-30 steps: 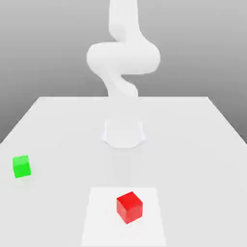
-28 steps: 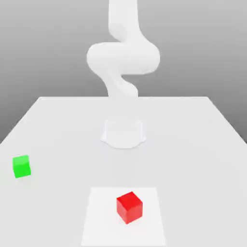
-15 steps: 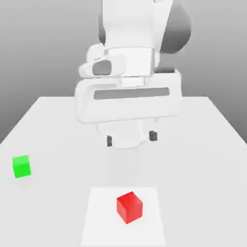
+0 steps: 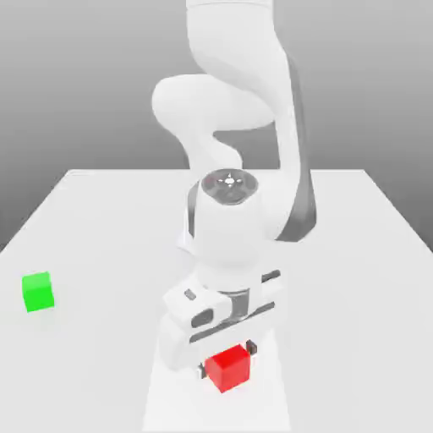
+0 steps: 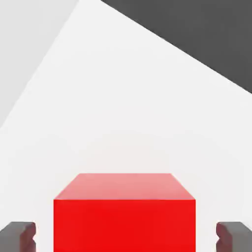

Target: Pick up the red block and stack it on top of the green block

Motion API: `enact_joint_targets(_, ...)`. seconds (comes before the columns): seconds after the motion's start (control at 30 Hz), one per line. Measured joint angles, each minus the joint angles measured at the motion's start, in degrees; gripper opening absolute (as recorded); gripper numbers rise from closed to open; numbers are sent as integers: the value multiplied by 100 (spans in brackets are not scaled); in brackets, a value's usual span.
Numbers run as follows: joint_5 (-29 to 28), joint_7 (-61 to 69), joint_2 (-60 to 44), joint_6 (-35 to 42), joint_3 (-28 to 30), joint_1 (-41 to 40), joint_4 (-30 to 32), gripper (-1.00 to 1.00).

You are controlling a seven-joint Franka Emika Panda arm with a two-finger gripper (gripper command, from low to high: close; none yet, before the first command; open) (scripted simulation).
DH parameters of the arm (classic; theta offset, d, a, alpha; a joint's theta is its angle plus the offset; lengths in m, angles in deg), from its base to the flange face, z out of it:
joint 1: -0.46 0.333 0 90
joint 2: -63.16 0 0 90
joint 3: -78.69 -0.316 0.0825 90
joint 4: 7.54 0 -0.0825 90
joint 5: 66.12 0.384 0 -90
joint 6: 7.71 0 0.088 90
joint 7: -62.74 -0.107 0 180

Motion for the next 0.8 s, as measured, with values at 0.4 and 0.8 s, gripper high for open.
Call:
enact_joint_targets(0.4,-353,-598,1242,1052,311,-352,179,-100)
enact_joint_targets(0.8,-713,-3407,1750,1453,1430,-2719,218,-100)
